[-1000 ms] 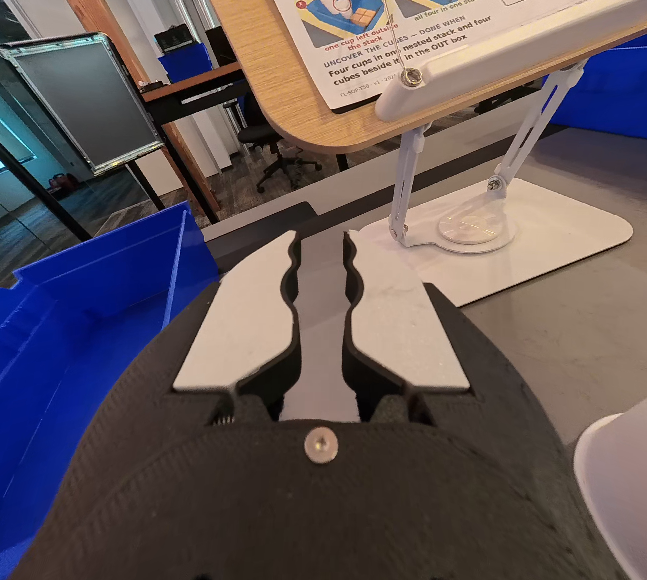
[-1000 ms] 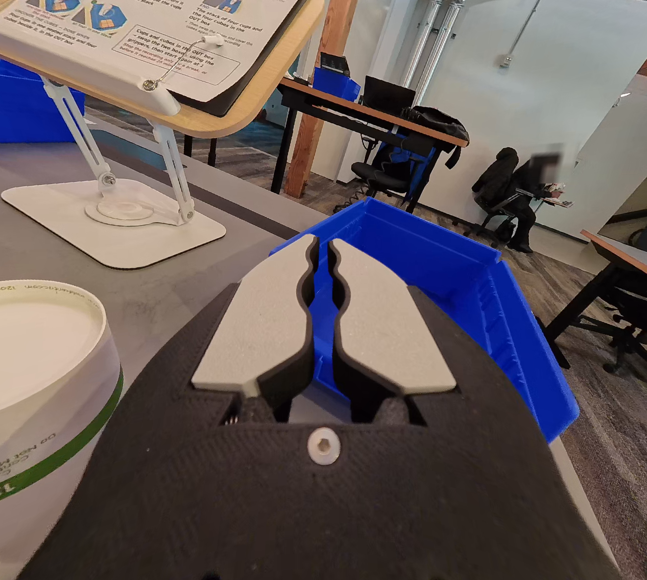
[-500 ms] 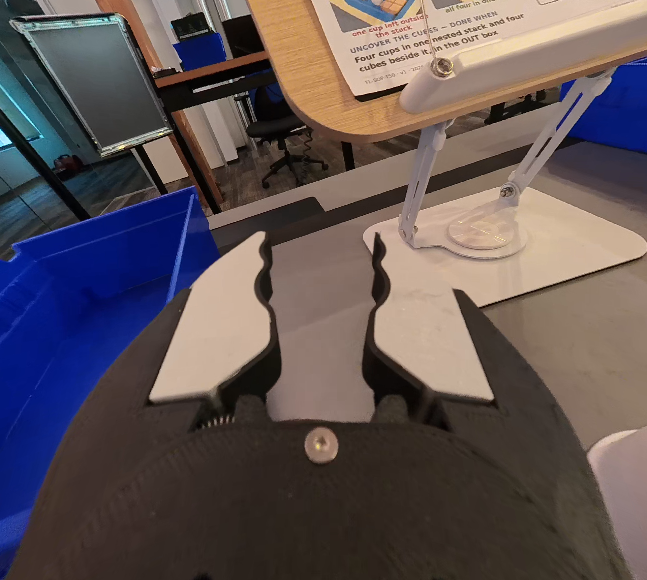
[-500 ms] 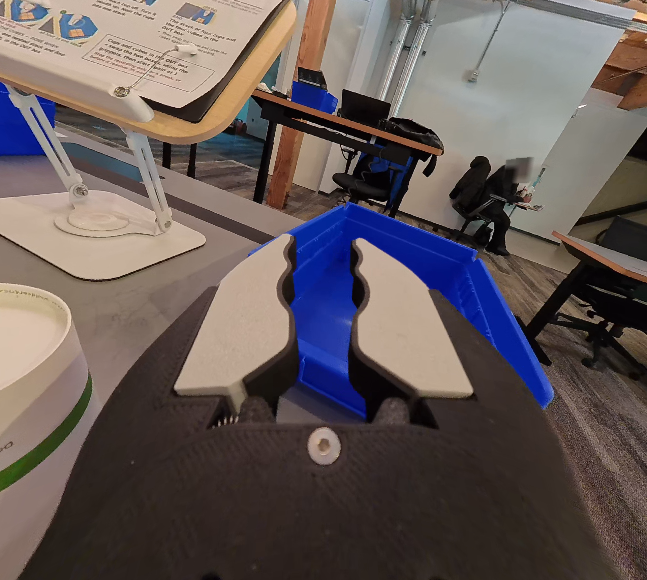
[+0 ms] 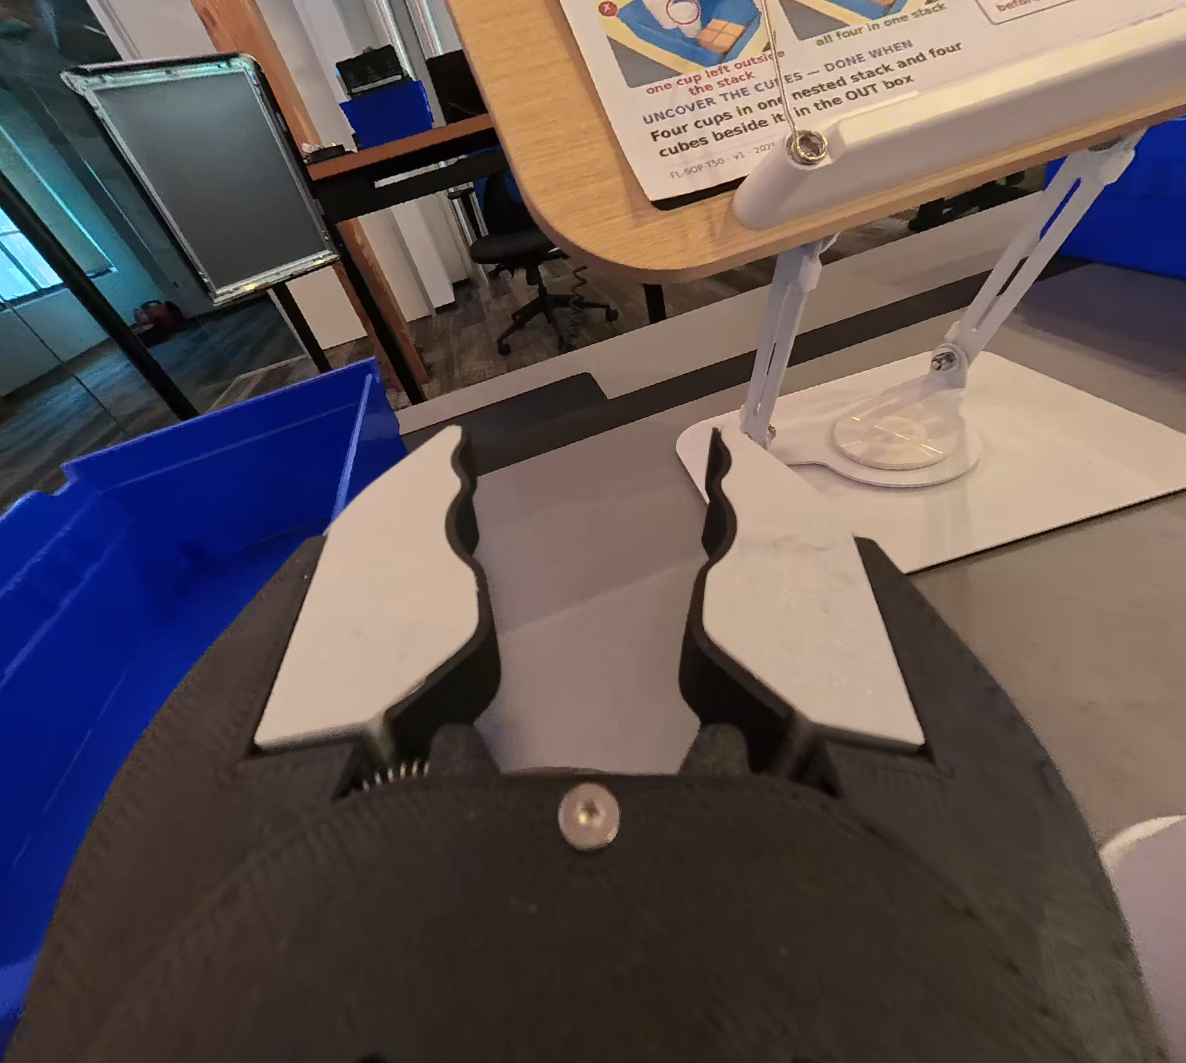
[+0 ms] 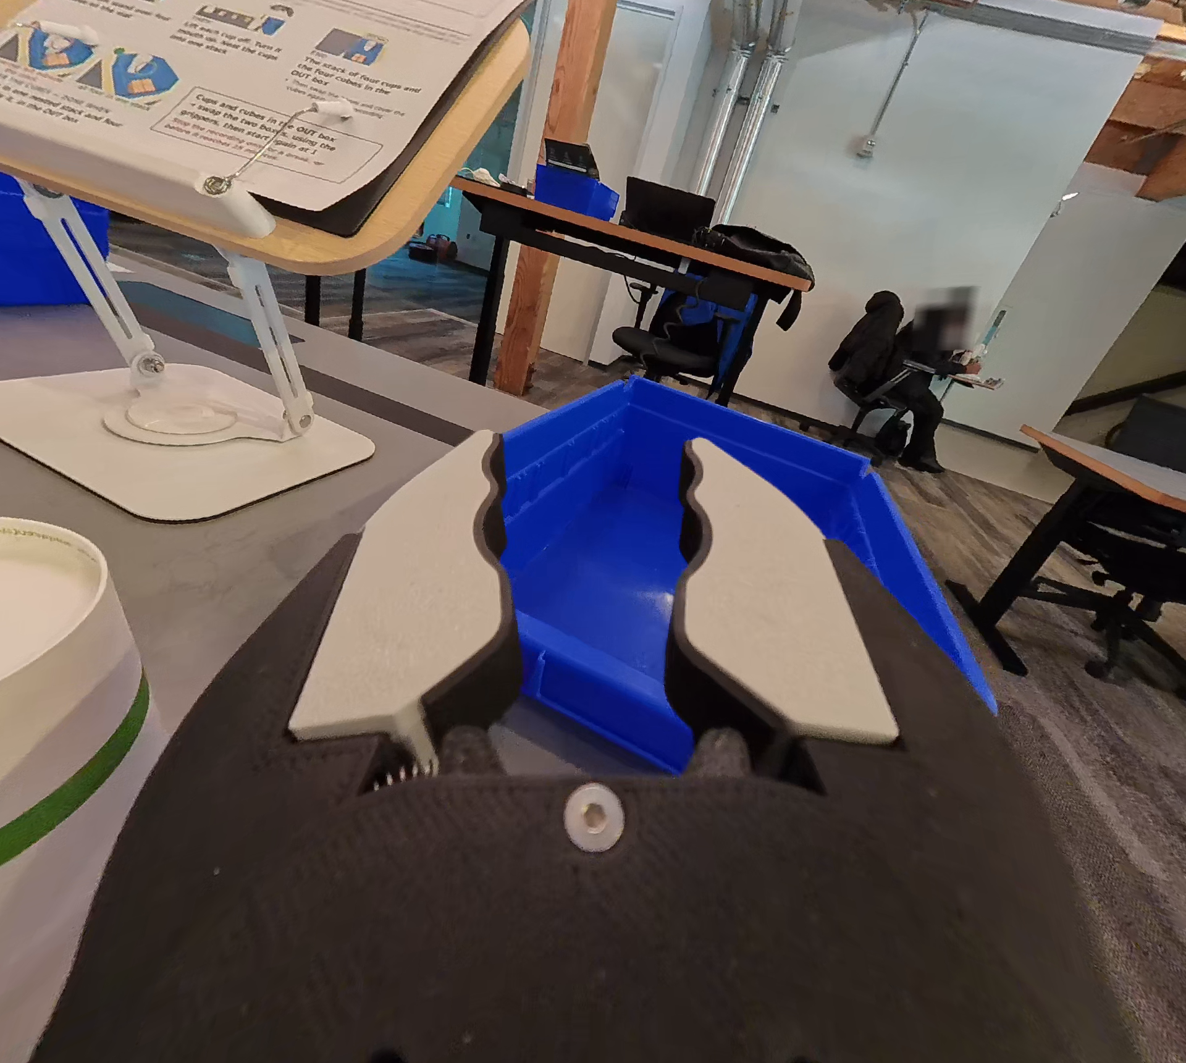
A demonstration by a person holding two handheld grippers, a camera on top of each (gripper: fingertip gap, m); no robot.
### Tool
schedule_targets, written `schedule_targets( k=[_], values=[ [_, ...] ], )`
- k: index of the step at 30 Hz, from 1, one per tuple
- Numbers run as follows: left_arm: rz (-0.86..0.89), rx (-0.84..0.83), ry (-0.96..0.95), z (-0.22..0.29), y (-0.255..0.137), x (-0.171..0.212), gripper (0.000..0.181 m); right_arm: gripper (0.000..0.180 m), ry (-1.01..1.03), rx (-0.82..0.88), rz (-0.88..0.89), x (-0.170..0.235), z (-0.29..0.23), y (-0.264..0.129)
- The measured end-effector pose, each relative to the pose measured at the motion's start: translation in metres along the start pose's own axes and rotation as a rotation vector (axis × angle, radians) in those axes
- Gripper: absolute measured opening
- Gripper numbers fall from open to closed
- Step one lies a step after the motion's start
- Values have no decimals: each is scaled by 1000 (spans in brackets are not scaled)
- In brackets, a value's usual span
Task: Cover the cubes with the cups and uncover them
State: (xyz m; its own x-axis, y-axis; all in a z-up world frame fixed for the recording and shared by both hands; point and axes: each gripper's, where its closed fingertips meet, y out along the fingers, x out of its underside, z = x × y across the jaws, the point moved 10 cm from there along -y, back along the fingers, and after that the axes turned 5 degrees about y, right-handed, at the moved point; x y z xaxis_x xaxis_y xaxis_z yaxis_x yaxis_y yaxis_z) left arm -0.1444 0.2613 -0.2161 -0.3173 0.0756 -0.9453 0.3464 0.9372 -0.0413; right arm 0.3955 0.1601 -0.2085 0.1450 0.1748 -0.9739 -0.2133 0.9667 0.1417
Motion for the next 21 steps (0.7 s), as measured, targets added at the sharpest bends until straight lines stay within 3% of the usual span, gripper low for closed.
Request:
schedule_targets(
  k=[16,21],
  values=[
    [18,-1,-47,-4,-4,-1,68,62,-7,6,3,1,1,-1],
    [19,9,-47,-4,-5,-2,58,62,-11,10,-7,3,3,-1]
  ],
)
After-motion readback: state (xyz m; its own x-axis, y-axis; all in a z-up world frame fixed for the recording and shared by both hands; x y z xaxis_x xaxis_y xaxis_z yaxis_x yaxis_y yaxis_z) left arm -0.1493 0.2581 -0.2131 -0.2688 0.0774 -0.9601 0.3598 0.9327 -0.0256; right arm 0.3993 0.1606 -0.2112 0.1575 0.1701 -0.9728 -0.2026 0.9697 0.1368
